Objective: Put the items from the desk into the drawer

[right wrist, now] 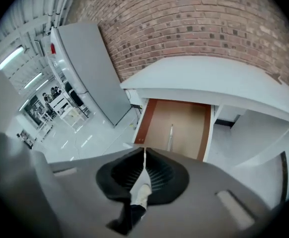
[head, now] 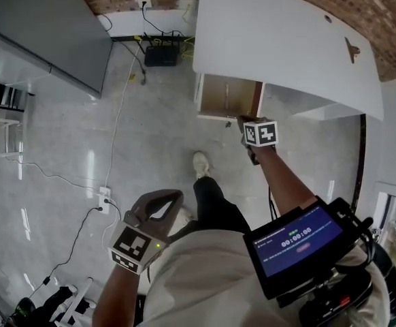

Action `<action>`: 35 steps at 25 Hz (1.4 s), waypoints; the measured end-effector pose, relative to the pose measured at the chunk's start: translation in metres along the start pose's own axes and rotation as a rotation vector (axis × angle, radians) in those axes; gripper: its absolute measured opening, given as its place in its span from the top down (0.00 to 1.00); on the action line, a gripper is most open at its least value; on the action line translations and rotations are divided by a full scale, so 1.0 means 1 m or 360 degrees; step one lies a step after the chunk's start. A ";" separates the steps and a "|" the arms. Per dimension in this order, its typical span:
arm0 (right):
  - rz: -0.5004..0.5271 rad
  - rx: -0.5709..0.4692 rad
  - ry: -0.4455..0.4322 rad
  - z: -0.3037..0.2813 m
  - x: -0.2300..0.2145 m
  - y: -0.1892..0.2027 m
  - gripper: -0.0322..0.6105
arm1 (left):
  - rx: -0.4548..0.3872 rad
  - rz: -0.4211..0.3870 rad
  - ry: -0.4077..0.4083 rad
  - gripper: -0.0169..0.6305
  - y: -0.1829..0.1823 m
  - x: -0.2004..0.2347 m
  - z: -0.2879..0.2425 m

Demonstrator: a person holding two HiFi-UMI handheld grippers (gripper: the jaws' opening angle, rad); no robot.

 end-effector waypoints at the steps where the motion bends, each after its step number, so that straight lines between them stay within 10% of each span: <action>1: 0.0027 -0.0008 -0.0020 0.014 0.011 0.006 0.94 | -0.0013 0.0008 0.0000 0.96 0.003 -0.005 0.007; 21: 0.0669 -0.0288 -0.0467 0.258 0.225 0.112 0.95 | -0.0108 0.0012 -0.0165 0.96 0.060 -0.108 0.112; 35: 0.0869 -0.0292 -0.0574 0.273 0.277 0.126 0.95 | -0.0106 0.0032 -0.0153 0.96 0.071 -0.095 0.119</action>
Point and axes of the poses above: the fingertips, and each gripper's own axes: z backward along the fingers, x to its left, y out of its underside, the point moved 7 cm from there along z, backward along the fingers, and after that the axes turned 6 degrees about -z, right-handed, at the moved point
